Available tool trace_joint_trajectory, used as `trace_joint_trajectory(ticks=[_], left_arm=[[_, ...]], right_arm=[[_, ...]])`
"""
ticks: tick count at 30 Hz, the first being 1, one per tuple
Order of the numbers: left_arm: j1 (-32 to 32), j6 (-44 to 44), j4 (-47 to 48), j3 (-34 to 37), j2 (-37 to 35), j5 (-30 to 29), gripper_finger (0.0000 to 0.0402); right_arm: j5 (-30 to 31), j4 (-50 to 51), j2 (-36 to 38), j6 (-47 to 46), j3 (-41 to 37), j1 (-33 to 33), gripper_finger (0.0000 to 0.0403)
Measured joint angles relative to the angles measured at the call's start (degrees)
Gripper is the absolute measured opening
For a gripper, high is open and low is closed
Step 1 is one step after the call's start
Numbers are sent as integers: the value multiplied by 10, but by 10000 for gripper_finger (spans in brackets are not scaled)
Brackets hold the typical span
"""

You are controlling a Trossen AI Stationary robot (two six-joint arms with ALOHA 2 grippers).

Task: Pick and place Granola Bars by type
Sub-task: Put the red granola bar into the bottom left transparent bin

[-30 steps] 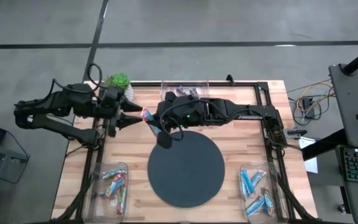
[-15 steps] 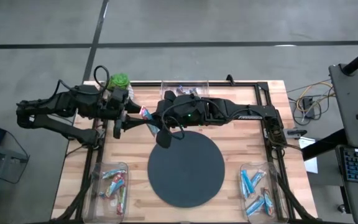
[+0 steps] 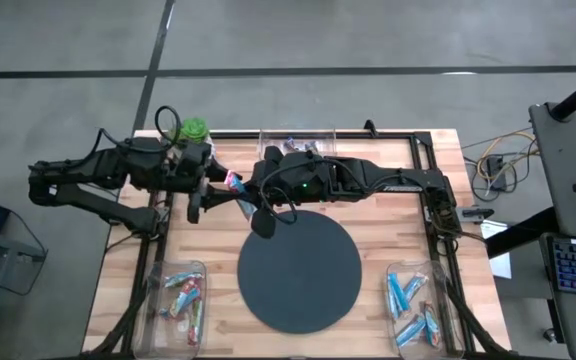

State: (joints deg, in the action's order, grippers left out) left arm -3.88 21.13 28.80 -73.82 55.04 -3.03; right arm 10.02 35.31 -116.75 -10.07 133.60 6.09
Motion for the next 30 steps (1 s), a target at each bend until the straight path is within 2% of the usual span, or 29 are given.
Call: trace_joint_trajectory(ticks=[6,22,30], left_arm=[[0,-2,-2,0,2,-10,210],[0,-13,-3,0,2,-15,89],[0,-15,-7,0,2,-16,71]], right_arm=[[0,1,0,-1,0,0,43],[2,1,0,-5,0,0,43],[2,0,0,-4,0,0,43]])
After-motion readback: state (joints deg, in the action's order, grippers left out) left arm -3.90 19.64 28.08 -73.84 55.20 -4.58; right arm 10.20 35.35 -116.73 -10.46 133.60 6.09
